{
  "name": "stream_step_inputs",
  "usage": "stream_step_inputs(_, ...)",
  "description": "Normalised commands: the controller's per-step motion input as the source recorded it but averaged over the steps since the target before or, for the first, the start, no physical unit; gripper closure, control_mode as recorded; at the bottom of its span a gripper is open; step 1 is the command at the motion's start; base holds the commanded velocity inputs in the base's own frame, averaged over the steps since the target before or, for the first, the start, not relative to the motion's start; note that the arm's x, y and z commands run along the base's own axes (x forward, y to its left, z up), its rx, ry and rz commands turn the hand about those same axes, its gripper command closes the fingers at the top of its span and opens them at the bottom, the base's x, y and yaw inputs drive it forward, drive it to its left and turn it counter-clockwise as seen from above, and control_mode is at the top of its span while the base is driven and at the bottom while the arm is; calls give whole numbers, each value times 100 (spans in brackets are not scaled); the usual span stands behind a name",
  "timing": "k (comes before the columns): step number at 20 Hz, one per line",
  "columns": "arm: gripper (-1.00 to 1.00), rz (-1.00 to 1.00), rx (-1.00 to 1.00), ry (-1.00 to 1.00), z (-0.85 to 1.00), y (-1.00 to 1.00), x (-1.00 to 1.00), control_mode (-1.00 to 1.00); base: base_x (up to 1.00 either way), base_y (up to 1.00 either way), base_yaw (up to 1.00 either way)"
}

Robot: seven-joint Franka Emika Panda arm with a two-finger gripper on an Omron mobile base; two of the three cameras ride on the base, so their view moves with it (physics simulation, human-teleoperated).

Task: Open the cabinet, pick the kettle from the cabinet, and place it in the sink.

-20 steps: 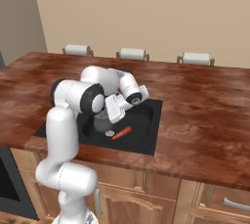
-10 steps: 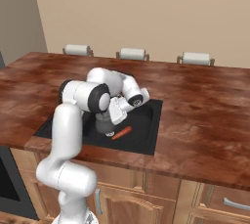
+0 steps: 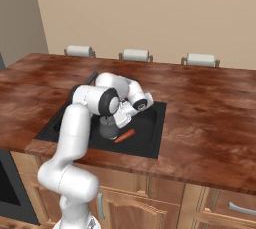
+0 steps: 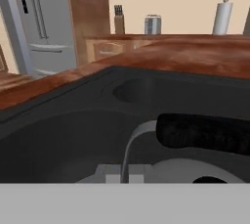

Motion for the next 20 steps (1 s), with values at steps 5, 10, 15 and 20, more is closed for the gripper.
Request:
stream_step_inputs(5,100,4,0,3,-28,0,23,-100,0,0,0)
stream_step_inputs(10,100,4,0,0,-33,0,11,-100,0,0,0)
stream_step_inputs(15,100,5,0,0,-31,0,9,-100,0,0,0)
stream_step_inputs(20,-100,5,0,0,-27,0,0,-100,0,0,0)
